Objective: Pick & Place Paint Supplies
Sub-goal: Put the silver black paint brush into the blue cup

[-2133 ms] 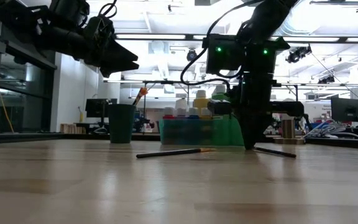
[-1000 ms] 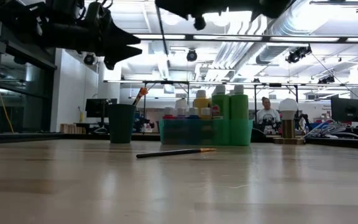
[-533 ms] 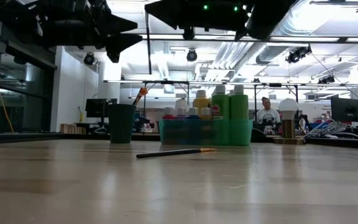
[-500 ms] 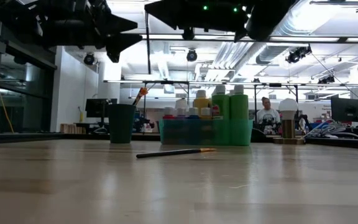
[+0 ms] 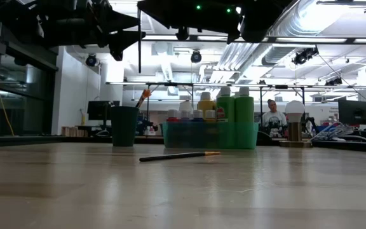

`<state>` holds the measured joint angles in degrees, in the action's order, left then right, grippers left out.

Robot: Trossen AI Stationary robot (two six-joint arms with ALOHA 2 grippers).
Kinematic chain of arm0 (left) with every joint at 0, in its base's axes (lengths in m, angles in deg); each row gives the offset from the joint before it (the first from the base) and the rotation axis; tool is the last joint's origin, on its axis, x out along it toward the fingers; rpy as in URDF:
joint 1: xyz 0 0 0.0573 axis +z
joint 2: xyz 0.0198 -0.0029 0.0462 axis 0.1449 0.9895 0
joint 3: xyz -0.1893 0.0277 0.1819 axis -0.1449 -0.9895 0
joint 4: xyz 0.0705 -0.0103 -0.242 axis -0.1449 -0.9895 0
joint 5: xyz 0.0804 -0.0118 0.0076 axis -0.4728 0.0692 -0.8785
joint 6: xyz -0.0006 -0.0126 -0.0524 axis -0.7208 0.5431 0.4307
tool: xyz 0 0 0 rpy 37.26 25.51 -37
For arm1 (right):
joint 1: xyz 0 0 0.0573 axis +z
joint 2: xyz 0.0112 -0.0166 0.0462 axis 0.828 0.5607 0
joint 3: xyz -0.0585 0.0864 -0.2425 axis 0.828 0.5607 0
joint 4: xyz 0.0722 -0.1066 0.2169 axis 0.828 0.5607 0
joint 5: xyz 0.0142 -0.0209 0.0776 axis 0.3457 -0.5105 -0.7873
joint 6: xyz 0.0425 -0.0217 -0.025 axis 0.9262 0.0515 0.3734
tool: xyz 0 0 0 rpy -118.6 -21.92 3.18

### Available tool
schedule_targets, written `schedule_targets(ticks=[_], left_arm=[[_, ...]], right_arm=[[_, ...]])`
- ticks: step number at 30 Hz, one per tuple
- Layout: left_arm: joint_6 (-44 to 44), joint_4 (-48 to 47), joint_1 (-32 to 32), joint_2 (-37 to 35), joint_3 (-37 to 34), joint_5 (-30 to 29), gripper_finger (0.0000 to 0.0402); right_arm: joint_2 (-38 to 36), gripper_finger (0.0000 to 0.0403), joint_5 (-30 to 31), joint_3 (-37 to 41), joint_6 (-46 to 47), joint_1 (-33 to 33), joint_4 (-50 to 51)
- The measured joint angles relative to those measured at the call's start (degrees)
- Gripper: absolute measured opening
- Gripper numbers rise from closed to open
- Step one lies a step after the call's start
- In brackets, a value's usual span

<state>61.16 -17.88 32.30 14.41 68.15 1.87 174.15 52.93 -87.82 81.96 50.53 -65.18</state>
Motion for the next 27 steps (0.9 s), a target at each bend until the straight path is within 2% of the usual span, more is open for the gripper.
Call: schedule_targets(ticks=[3, 5, 14, 19, 22, 24, 27], left_arm=[[-0.3, 0.13, 0.0, 0.0, 0.0, 0.26, 0.0186], [-0.3, 0.65, 0.0, 0.0, 0.0, 0.26, 0.0163], [0.07, 1.57, 0.02, 0.0, 0.0, 0.77, 0.002], [-0.1, 1.49, 0.02, 0.0, 0.0, 0.7, 0.0017], [-0.67, 1.09, 0.04, 0.0, 0.0, 0.45, 0.0014], [-1.2, 0.85, 0.04, 0.0, 0.0, 0.38, 0.0008], [-1.38, 0.74, 0.02, 0.0, 0.0, 0.53, 0.0007]], right_arm=[[0.0, 0.0003, 0.01, 0.0, 0.0, -0.24, -0.28], [0.0, 0.0003, 0.01, 0.0, 0.37, -0.35, 0.43], [0.02, 0.0003, 0.05, 0.0, 0.46, -0.42, 1.23], [0.02, 0.0003, 0.43, 0.0, 0.6, -0.44, 1.32], [0.02, 0.001, 3.97, 0.0, 0.62, -0.14, 1.42], [0.02, 0.0025, 5.72, 0.0, 0.59, 0.29, 1.72], [0.02, 0.0065, 5.22, 0.0, 1.64, 0.48, 2.19]])
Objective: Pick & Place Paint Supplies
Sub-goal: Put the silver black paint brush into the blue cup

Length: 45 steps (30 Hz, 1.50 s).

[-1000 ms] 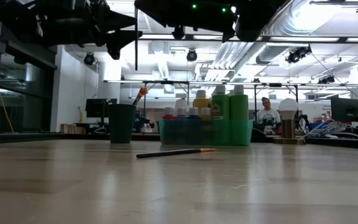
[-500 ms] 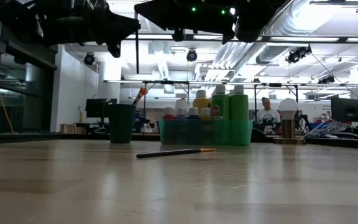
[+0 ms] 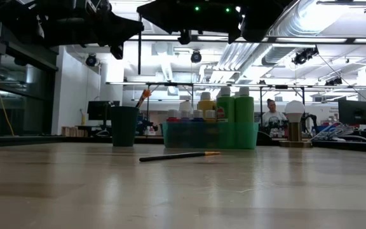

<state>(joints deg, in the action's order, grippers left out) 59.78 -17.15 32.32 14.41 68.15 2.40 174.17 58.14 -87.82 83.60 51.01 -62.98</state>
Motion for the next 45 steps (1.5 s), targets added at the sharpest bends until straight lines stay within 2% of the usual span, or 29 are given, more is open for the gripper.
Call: schedule_targets(ticks=[4, 10, 13, 16, 19, 22, 27, 36, 38, 45], left_arm=[[-0.07, -0.26, 0.0, 0.0, 0.0, -0.04, 0.0008], [-2.79, -2.34, 0.0, 0.0, 0.0, -4.36, 0.0008], [-4.29, -3.23, 0.02, 0.0, 0.0, -5.99, 0.0008], [-5.53, -3.69, 0.0, 0.0, 0.01, -7.32, 0.0008], [-6.93, -4.69, 0.0, 0.0, 0.0, -10.08, 0.0008], [-8.43, -4.69, 0.0, 0.0, 0.0, -14.76, 0.0008], [-9.79, -4.68, 0.0, 0.0, 0.0, -28.86, 0.0008], [-13.29, -3.7, 0.07, 0.11, 0.02, -47.92, 0.0008], [-13.52, -4.32, 0.07, 0.46, 0.02, -49.97, 0.0008], [-12.69, -6.9, 0.07, 0.48, 0.02, -50.14, 0.0009]], right_arm=[[-0.61, 0.0146, -0.92, 0.0, 3.82, 0.0, 3.63], [-4.52, 0.0269, 3.68, 0.0, 4.8, 0.35, 13.09], [-7.36, 0.0309, 5.51, 0.04, 4.58, 0.7, 18.43], [-9.72, 0.0332, 7.38, 0.04, 4.29, 1.16, 22.05], [-11.86, 0.0342, 10.78, 0.04, 3.17, 1.84, 26.21], [-13.72, 0.0342, 16.75, 0.04, 2.6, 2.71, 30.01], [-15.34, 0.0341, 24.96, 0.04, 2.92, 3.78, 35.7], [-15.32, 0.0337, 26.33, 0.04, 4.69, 4.03, 39.19], [-15.32, 0.0337, 26.47, 0.04, 4.74, 3.97, 39.05], [-15.32, 0.0337, 29.36, 0.04, 4.62, 4.02, 39.89]])
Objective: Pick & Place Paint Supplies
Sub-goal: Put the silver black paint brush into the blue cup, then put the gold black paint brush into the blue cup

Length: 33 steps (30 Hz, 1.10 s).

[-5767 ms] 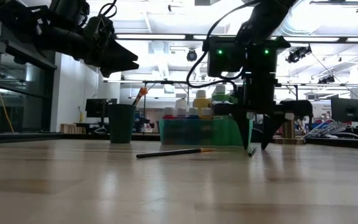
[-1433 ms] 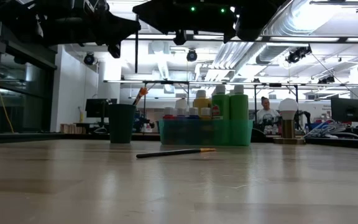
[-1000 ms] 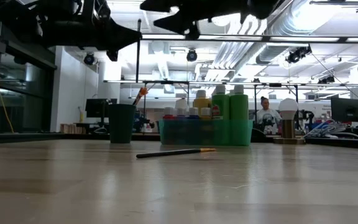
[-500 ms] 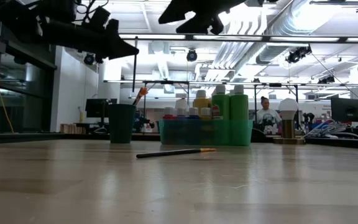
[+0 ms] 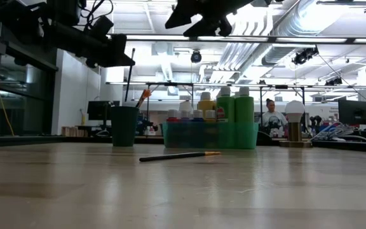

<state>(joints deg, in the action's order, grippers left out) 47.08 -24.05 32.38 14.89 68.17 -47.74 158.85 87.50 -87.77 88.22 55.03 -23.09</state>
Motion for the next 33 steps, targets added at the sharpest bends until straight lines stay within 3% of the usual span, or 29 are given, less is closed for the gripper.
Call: schedule_targets(ticks=[14, 19, 21, 27, 33], left_arm=[[1.14, -2.9, 0.0, 0.0, 0.0, -0.33, 0.0139], [1.22, -3.59, -0.04, -0.29, 0.0, -0.33, 0.0162], [1.3, -3.64, -0.04, -0.64, 0.0, 0.24, 0.0162], [2.21, -3.7, -0.07, -1.05, 0.0, 2.16, 0.0163], [2.23, -3.67, -0.06, -1.05, 0.0, 2.16, 0.0163]], right_arm=[[0.04, 0.0337, 0.25, 0.0, 0.37, 0.02, 0.67], [-0.55, 0.0338, -0.7, 0.0, 1.31, 0.02, 11.66], [-0.97, 0.0338, -5.72, 0.02, 2.66, -0.28, 18.54], [-1.53, 0.0334, -29.05, 0.0, 3.51, -2.82, 36.24], [-0.96, 0.0329, -39.09, 0.01, 0.77, -4.84, 42.38]])
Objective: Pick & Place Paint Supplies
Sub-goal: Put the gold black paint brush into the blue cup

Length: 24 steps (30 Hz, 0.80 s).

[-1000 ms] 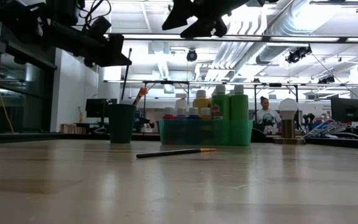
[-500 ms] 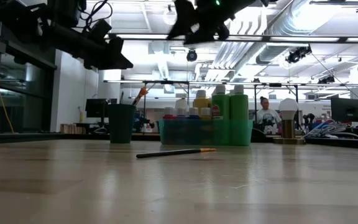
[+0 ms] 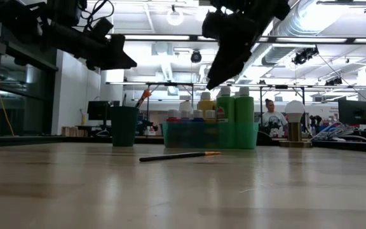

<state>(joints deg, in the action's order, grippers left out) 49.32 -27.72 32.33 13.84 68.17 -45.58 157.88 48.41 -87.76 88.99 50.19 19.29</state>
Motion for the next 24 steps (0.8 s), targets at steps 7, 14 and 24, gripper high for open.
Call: schedule_targets(ticks=[7, 14, 24], left_arm=[[0.0, 0.02, 0.01, 0.0, 0.0, 0.0, 0.0163], [-0.2, 0.02, 0.01, 0.0, 0.0, -0.02, 0.0163], [-0.5, -0.9, 0.01, 0.0, 0.0, -0.04, 0.0163]], right_arm=[[7.1, 0.0329, -5.0, -1.59, -4.35, 0.25, 4.33], [17.68, 0.0329, -0.69, -9.04, -15.27, 1.91, 14.29], [22.93, 0.0295, 4.25, -10.09, -27.53, 3.58, 12.85]])
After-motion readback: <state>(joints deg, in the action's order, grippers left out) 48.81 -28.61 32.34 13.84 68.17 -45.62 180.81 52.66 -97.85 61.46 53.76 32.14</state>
